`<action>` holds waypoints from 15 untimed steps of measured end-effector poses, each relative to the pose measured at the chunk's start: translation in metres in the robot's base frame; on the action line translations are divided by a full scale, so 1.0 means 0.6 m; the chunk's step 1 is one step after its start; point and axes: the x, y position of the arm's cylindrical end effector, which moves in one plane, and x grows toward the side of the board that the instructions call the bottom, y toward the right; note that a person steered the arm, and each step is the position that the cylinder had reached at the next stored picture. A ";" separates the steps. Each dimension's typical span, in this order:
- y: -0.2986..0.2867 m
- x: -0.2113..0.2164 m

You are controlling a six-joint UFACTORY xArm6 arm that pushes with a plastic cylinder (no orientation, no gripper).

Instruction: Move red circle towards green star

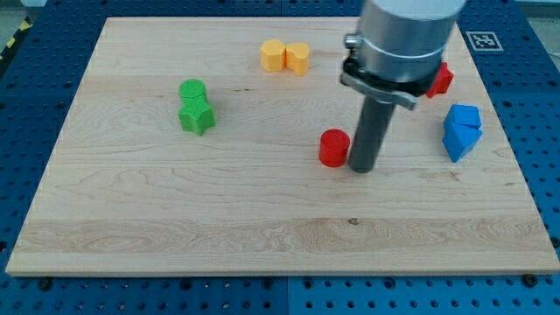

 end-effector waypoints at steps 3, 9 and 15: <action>0.007 -0.004; -0.010 -0.028; -0.069 -0.034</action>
